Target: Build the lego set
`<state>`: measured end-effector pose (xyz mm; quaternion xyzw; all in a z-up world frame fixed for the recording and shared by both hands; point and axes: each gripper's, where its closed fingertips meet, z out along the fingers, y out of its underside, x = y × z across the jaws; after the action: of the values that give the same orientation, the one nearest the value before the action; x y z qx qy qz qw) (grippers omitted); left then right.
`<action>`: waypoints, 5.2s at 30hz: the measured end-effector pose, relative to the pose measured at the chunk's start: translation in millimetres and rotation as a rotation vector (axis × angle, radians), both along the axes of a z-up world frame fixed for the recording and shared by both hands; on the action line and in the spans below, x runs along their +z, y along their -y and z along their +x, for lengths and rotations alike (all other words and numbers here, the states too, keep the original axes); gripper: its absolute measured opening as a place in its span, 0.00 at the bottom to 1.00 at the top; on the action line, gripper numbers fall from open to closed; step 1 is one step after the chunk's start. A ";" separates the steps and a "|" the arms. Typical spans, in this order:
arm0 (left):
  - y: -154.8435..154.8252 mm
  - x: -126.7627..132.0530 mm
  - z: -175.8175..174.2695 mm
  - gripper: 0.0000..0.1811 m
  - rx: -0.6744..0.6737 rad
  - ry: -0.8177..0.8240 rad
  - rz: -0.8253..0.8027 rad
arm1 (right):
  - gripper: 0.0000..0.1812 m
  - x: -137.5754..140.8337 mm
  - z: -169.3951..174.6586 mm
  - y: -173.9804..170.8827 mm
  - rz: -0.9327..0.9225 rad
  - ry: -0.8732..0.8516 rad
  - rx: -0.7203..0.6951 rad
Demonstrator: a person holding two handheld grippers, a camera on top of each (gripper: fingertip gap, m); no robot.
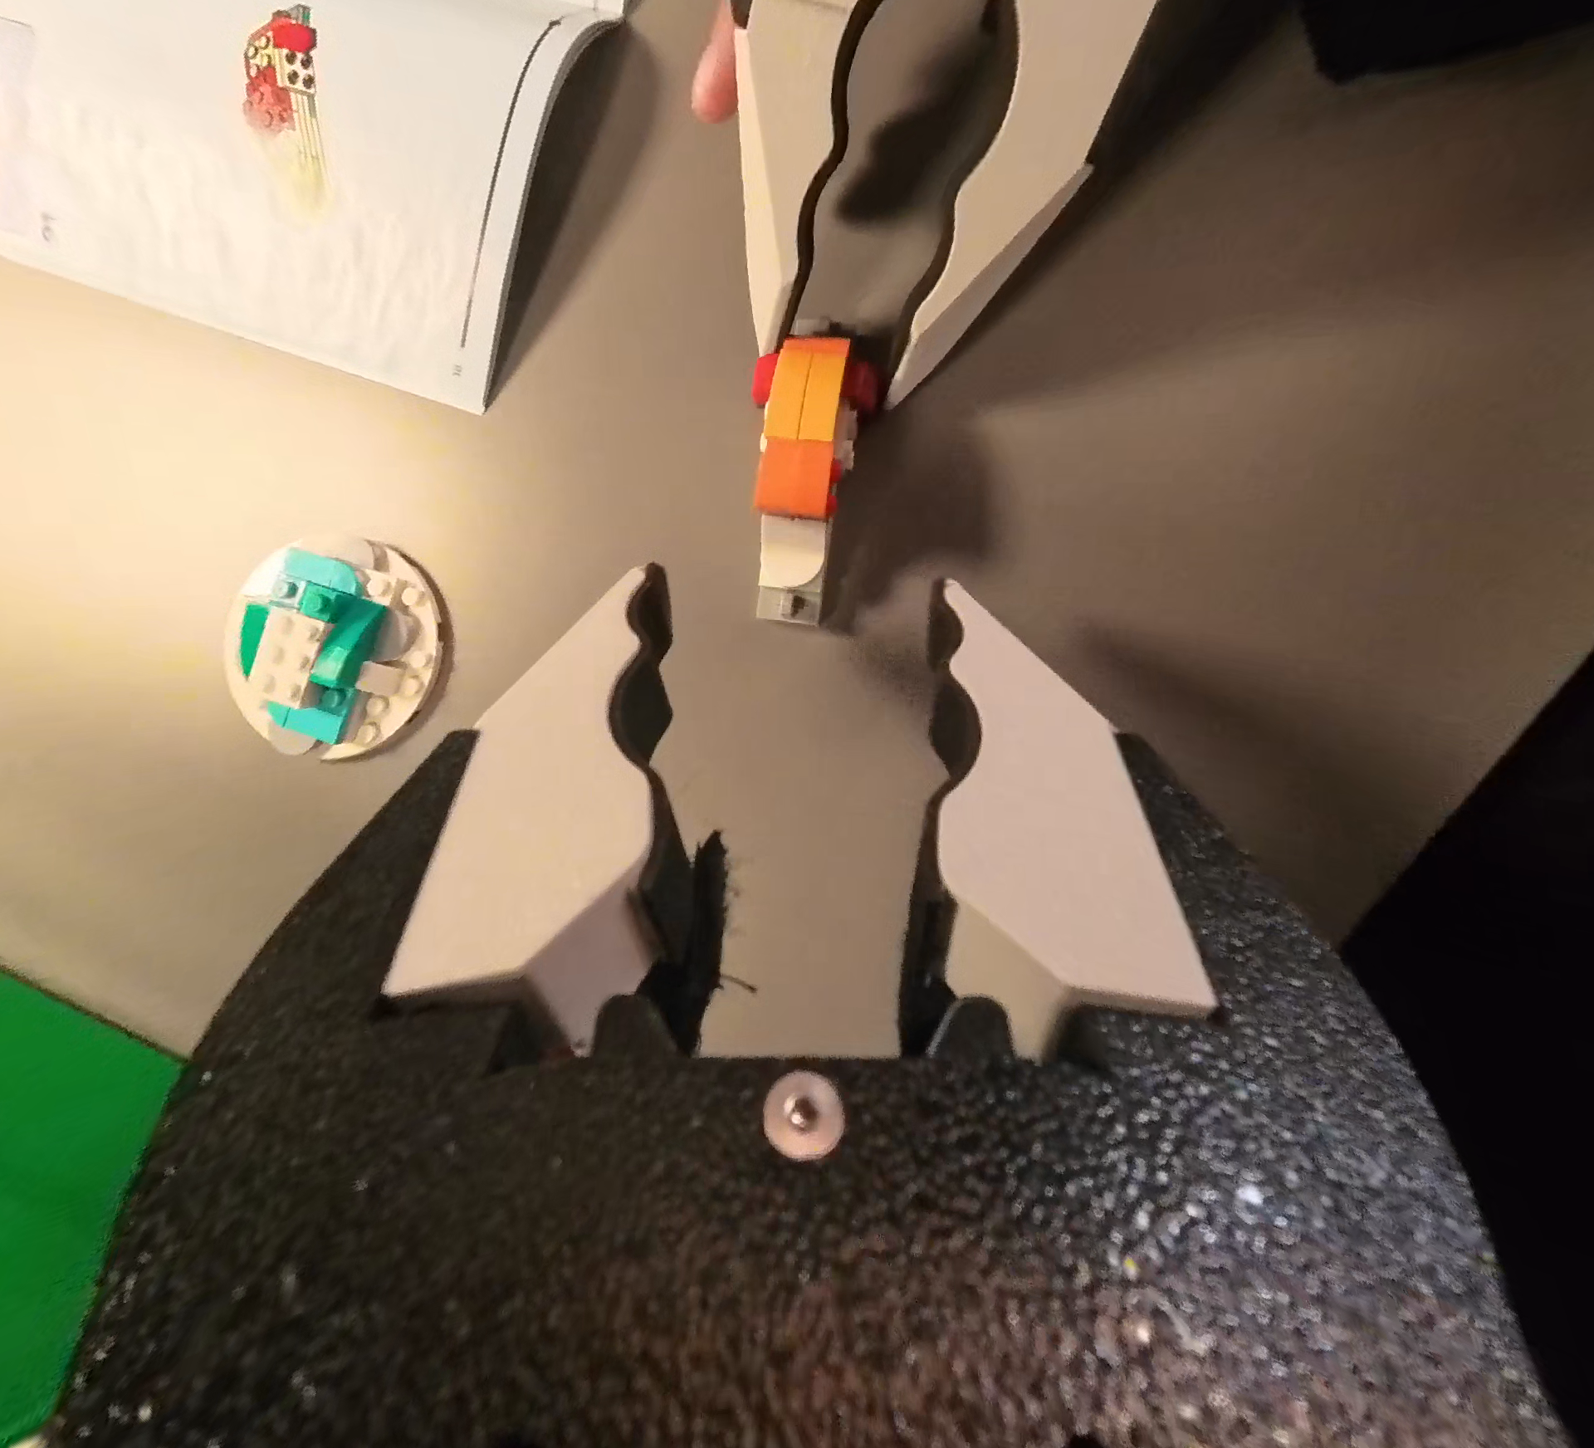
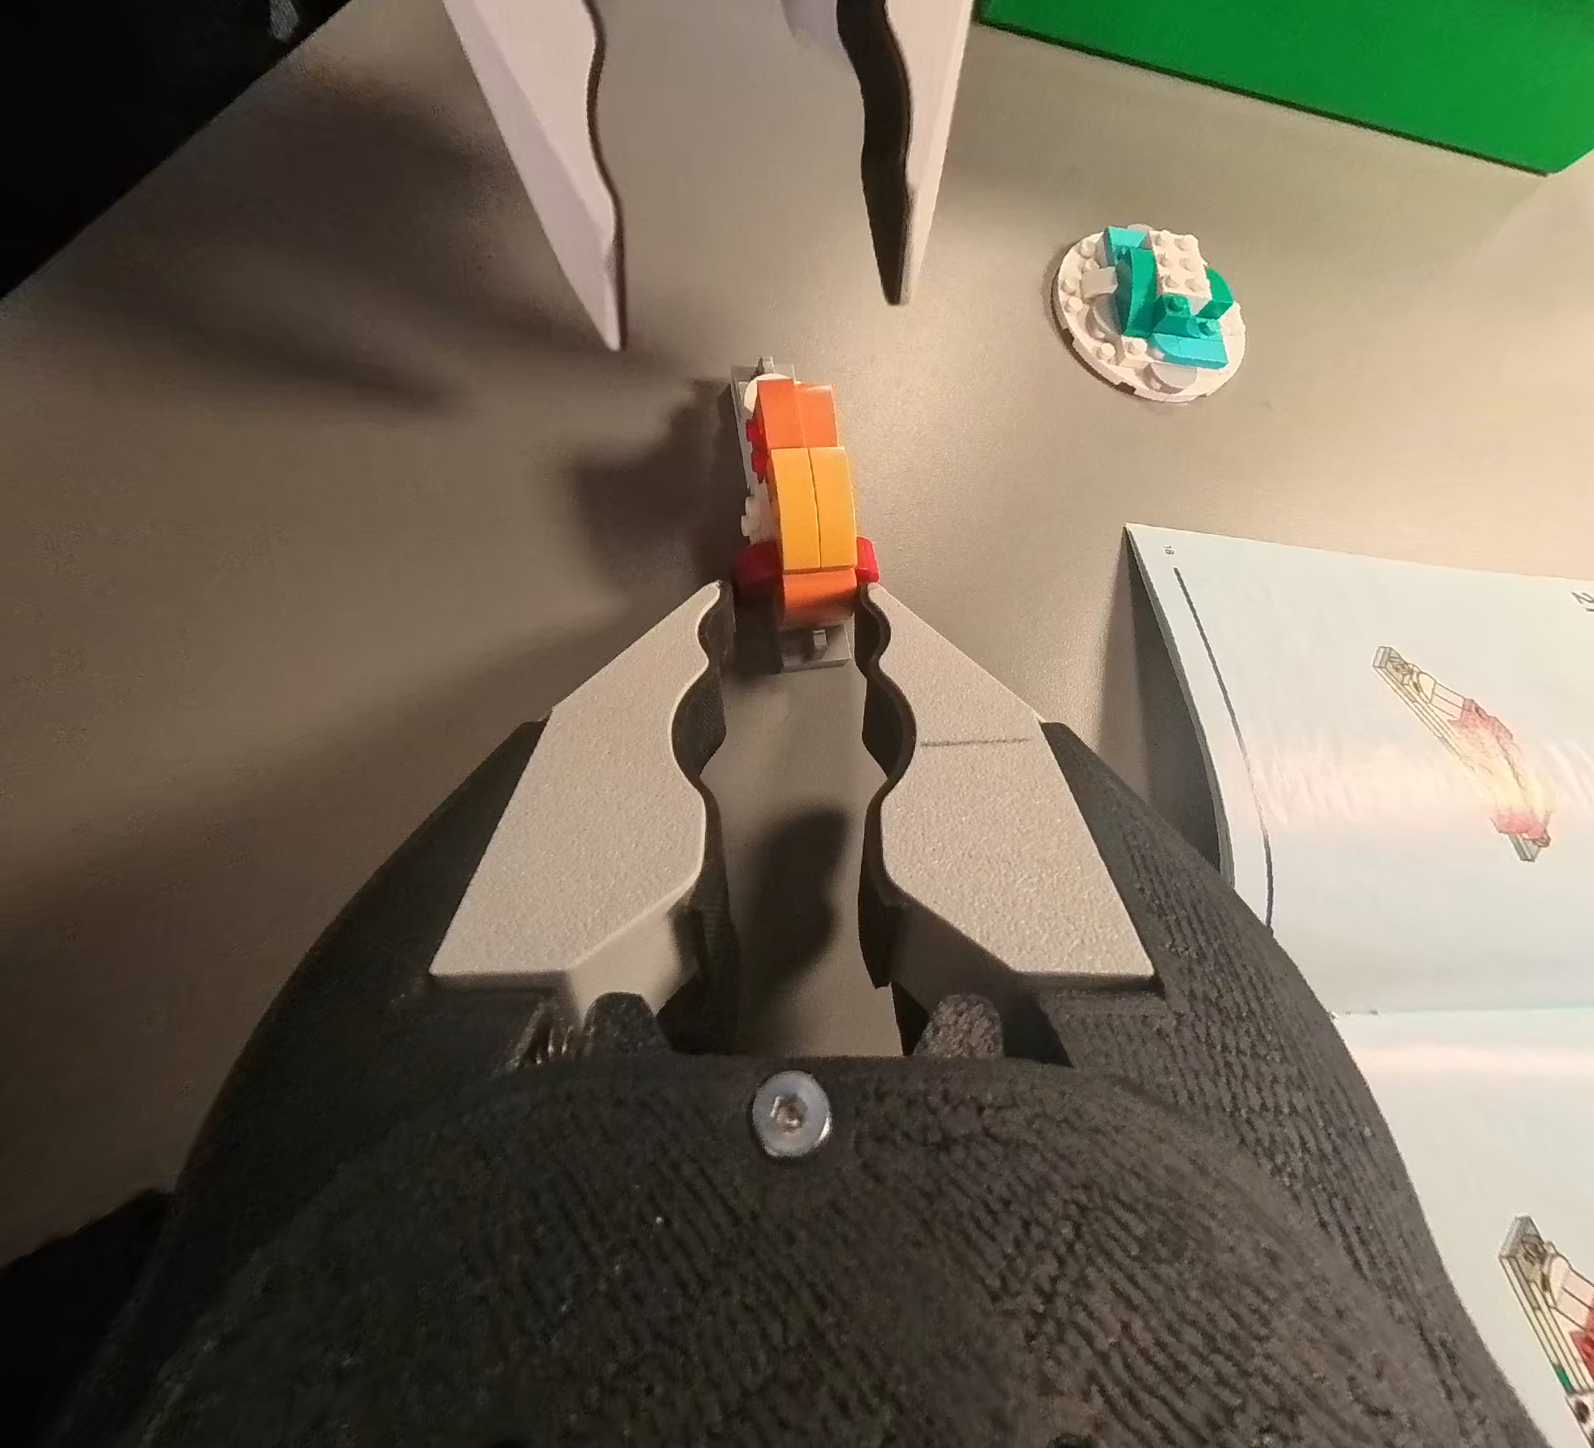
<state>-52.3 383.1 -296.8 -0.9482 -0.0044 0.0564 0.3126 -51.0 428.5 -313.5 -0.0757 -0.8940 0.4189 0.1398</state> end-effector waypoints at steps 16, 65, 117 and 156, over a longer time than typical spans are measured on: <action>-9.9 -5.6 -3.9 0.31 -0.206 -0.517 0.082 | 0.14 1.5 -7.9 -6.1 -0.061 0.150 -0.099; -33.8 47.2 -31.2 0.18 -0.390 -1.492 0.080 | 0.14 51.9 -10.7 -2.4 -0.205 0.169 -0.177; -37.4 -11.0 -21.1 0.17 -0.253 -0.563 0.005 | 0.15 16.1 -15.8 15.6 0.266 -0.511 -0.011; -35.0 -0.6 -27.5 0.18 -0.369 -0.657 -0.004 | 0.14 14.1 -25.3 3.3 0.203 -0.443 -0.068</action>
<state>-79.9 418.1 -297.4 -0.8649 0.2672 0.3002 0.3006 -76.3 425.2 -299.4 0.0026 -0.8761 0.3282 0.3532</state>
